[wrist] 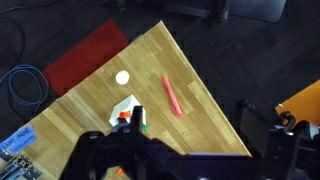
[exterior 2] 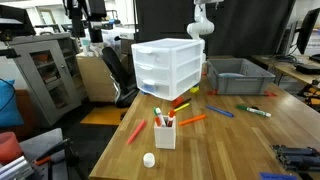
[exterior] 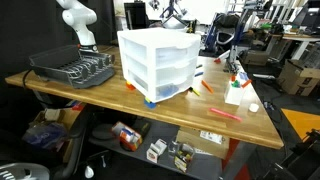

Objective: Pick up one pen from the pen holder and put it on the table.

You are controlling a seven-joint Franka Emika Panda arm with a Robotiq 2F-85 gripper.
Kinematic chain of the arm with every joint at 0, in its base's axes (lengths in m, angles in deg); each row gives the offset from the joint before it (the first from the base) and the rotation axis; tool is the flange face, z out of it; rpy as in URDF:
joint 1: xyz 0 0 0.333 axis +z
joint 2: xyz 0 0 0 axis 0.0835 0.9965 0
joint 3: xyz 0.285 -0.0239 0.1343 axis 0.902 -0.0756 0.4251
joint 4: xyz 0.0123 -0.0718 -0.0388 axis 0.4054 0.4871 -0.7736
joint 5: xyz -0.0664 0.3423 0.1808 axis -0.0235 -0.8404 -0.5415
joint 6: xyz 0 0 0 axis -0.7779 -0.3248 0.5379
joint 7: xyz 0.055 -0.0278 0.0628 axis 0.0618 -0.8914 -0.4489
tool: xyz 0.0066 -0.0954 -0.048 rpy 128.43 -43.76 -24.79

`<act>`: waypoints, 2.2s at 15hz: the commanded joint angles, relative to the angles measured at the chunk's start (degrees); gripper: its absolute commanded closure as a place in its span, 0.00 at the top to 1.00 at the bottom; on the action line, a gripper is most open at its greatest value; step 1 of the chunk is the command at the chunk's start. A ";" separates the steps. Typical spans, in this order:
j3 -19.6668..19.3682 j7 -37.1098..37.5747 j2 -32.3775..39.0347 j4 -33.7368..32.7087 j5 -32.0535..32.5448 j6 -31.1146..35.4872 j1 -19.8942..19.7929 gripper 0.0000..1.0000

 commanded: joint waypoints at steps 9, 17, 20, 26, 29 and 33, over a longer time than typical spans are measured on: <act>-3.28 -5.18 9.56 0.50 -5.76 5.08 0.32 1.00; -2.43 -10.64 18.91 0.61 -2.15 15.67 -0.39 1.00; -2.39 -10.57 18.34 0.57 -2.17 15.42 -0.35 1.00; 0.31 -6.22 18.75 0.94 5.77 18.42 -1.02 1.00; 0.93 -8.06 20.85 1.03 10.19 20.90 -0.37 1.00; 0.91 -8.60 26.44 1.53 13.16 26.94 -0.68 1.00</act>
